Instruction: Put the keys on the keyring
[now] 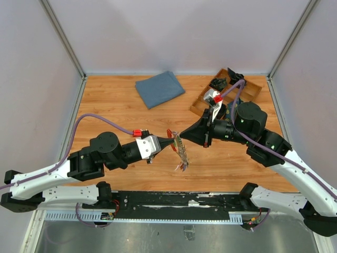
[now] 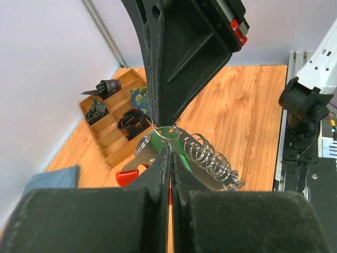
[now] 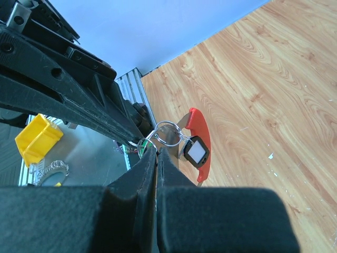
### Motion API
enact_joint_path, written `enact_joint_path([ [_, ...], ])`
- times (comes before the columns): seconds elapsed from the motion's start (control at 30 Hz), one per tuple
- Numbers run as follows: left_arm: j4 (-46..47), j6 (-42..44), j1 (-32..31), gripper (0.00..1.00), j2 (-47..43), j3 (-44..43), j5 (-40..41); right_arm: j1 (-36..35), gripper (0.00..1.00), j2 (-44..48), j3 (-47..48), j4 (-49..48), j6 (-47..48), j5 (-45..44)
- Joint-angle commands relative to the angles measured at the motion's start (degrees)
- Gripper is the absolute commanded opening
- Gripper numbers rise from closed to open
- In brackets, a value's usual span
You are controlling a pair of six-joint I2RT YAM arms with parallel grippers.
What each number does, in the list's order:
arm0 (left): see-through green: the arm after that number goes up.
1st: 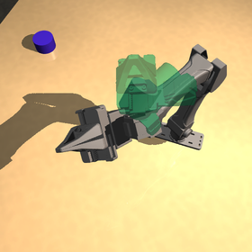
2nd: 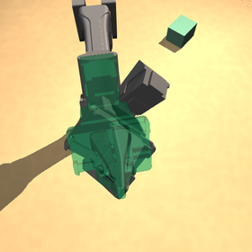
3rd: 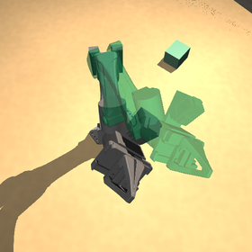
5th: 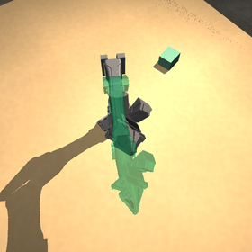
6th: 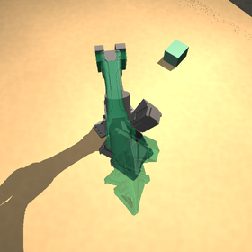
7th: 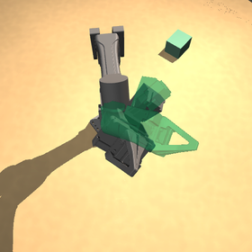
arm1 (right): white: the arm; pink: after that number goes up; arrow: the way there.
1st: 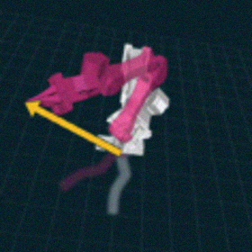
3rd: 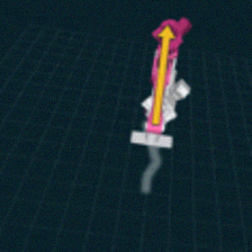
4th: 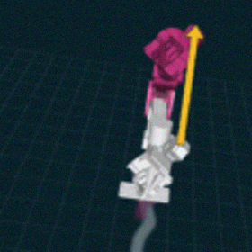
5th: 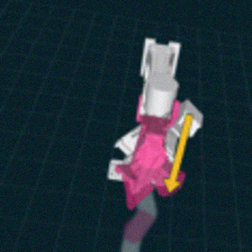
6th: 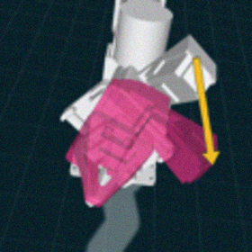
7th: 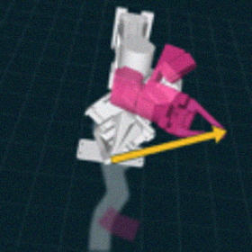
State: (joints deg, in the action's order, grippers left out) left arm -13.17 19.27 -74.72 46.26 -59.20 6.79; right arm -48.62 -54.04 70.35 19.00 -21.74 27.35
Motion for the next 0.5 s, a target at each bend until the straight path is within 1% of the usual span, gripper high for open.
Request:
enact_joint_path([
  [0.0, -1.08, -0.02, -0.15, 0.01, 0.11, -0.21, 0.52, 0.8, 0.0, 2.0, -1.1, -8.01, -3.08, -6.86],
  [0.47, 0.56, -0.17, -0.1, 0.01, 2.16, 0.17, 7.01, 0.72, 0.0, 3.42, -6.3, -16.47, -8.59, -10.17],
])
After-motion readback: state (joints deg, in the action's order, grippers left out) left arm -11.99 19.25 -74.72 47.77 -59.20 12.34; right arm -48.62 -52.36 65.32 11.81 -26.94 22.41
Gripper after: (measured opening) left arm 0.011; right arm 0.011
